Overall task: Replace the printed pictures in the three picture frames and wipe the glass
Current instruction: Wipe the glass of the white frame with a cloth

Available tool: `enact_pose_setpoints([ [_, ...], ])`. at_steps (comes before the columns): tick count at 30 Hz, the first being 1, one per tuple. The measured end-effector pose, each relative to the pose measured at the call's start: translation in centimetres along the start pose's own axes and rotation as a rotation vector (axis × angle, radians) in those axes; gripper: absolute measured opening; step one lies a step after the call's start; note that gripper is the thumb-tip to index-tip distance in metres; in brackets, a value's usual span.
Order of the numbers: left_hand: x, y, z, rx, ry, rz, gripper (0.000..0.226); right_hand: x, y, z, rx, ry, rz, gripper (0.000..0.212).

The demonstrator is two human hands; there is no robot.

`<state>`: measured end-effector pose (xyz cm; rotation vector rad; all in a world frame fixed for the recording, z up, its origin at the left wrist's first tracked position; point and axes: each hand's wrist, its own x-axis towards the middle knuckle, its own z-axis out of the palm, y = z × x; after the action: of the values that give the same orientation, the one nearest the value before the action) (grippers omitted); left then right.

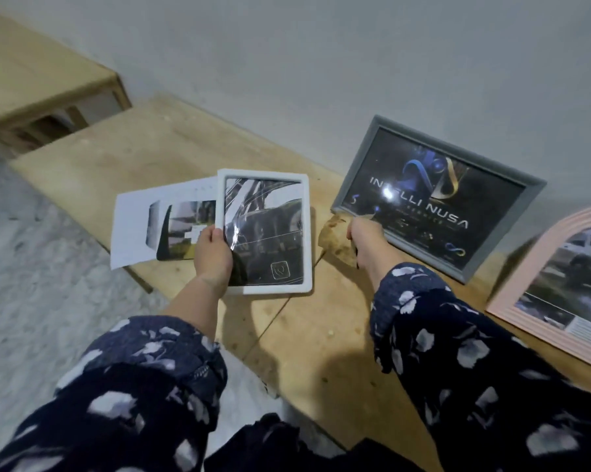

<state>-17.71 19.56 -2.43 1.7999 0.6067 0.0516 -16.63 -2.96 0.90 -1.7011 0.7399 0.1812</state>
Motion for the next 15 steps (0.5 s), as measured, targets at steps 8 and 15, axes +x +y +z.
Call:
enact_pose_setpoints([
  [8,8.3,1.3,-4.1,0.004,0.128,-0.005,0.034,5.0,0.3,9.7,-0.674,-0.205,-0.470,0.042],
  [15,10.1,2.2,-2.9,-0.011,0.045,0.008,0.038,5.6,-1.3,10.5,-0.552,-0.154,-0.275,0.052],
])
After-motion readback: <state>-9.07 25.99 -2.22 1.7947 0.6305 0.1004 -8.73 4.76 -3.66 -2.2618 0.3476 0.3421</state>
